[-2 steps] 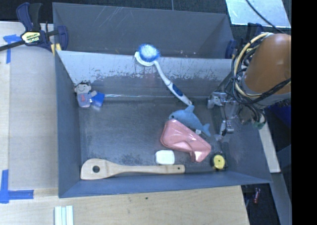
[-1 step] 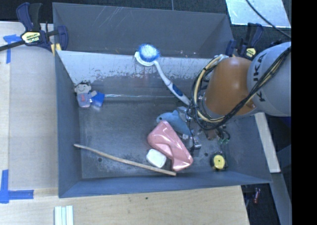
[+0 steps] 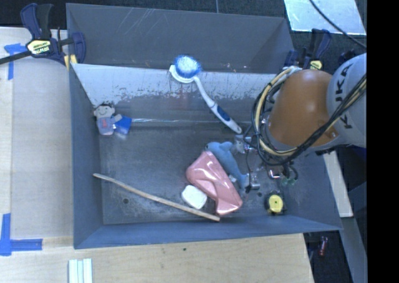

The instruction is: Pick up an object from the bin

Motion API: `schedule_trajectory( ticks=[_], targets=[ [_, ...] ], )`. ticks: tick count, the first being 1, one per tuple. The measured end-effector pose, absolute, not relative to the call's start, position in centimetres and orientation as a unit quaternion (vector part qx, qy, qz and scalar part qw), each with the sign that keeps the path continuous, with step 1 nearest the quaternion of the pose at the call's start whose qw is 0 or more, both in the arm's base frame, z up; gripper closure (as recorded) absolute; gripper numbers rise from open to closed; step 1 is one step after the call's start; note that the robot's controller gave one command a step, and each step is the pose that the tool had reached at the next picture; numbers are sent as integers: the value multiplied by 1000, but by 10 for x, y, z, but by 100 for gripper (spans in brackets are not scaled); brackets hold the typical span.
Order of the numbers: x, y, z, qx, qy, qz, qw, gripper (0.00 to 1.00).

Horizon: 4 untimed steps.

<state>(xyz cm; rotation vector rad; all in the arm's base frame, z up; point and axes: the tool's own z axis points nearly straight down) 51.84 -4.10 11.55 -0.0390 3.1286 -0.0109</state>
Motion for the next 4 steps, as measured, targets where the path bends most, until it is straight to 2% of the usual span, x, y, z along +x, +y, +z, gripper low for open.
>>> schedule_trajectory(
  ticks=[1, 2, 3, 4],
  targets=[
    [485, -69, 100, -162, 987, -2, 4, 0],
    [485, -18, 70, 21, 1000, -4, 7, 0],
    [499, 90, 72, -82, 997, -2, 9, 100],
    [499, 90, 72, -82, 997, -2, 9, 100]
  ],
)
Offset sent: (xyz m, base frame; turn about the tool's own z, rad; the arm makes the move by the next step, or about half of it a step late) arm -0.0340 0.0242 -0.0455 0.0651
